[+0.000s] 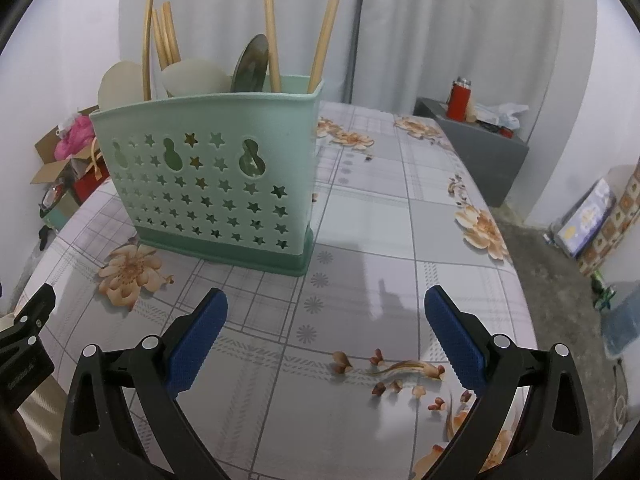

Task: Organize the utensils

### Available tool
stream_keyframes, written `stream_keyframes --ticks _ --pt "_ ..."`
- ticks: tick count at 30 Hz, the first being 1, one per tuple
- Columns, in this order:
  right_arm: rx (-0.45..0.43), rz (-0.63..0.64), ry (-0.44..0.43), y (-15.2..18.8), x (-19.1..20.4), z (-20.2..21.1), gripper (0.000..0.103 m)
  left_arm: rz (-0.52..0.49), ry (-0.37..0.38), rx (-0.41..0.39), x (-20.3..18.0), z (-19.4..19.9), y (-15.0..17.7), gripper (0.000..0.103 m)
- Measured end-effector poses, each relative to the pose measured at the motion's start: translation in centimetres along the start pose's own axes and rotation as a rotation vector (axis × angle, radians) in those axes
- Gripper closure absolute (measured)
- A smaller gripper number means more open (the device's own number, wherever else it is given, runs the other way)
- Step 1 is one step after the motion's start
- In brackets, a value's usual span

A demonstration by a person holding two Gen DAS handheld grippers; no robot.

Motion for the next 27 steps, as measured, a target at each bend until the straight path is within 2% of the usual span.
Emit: stream_keyframes --ticks 27 --pt "0.003 0.000 0.005 -0.10 -0.25 -0.11 0.008 -0.001 -0.004 0.016 -0.09 -0.44 0.18 0.006"
Point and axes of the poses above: each gripper's, at about its wrist camera, not at the fingertips, and z roughly against the way its jaws point, x to its left, y to its underside, the point moved 5 cm from there along -z, roughly the way its jaws point, and after that the axes turned 1 degree about -y, right-handed, at the moved point
